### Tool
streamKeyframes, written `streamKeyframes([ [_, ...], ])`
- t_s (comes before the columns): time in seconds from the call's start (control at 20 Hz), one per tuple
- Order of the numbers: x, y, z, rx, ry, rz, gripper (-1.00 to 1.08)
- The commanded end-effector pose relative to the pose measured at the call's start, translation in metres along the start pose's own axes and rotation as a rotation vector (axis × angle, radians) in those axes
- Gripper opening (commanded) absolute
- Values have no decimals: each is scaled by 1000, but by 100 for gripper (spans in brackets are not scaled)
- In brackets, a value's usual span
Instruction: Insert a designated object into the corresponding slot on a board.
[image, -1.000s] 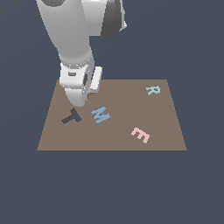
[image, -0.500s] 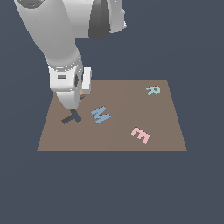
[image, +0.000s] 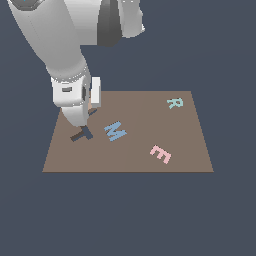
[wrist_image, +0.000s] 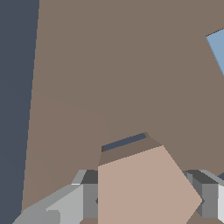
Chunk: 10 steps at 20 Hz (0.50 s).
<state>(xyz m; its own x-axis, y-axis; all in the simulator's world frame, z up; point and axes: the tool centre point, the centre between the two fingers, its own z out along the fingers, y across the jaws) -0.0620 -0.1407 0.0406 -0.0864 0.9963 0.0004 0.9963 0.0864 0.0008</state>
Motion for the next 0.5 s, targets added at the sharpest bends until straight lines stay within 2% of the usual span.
streamKeyframes([
  [0.0,1,0,0,0,0,0,-100],
  [0.45,1,0,10,0,-1,0,-100],
])
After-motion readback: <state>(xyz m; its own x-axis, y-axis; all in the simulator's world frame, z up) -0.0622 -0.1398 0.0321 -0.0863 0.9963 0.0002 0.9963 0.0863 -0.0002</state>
